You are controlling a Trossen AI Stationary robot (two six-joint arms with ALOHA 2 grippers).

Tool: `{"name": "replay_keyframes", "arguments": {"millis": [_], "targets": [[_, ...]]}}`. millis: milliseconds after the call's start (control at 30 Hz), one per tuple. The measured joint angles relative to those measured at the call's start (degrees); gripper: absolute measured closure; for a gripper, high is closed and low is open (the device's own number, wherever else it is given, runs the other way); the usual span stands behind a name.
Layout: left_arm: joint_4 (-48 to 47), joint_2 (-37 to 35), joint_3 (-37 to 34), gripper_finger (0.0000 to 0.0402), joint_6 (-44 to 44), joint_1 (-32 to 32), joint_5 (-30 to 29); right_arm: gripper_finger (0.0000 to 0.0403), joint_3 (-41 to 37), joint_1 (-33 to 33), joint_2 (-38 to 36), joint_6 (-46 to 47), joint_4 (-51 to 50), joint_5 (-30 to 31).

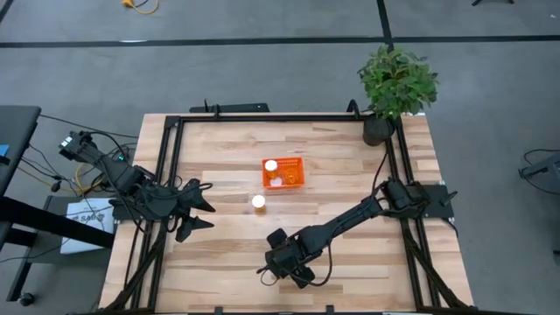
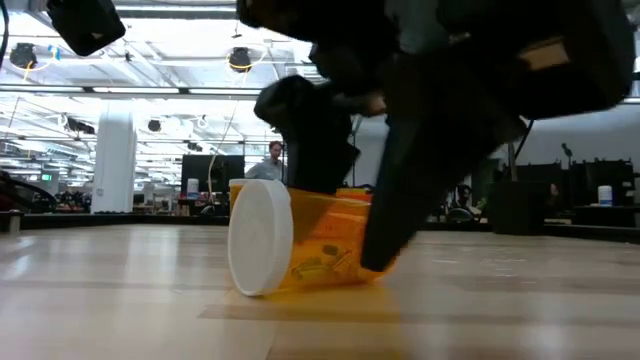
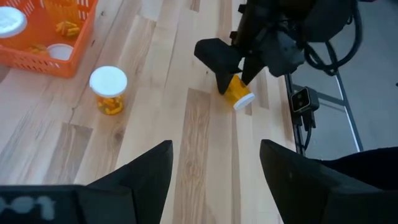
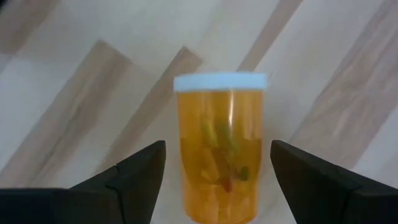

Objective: Pick and place pill bottles into a basket
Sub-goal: Put the orange pill bottle into the orange bin

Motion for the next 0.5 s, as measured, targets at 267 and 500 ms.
{"name": "replay_keyframes", "arguments": {"millis": [267, 500], "targets": [[0.0, 0.0, 0.0, 0.017, 0.0, 0.0, -0.01, 0.0118, 0.11, -0.36, -0.14, 0.02, 0.95, -0.02], [0.0, 0.0, 0.0, 0.017, 0.0, 0.0, -0.02, 0.0154, 0.11, -0.77, -0.14, 0.04, 1.38, -0.16]]}}
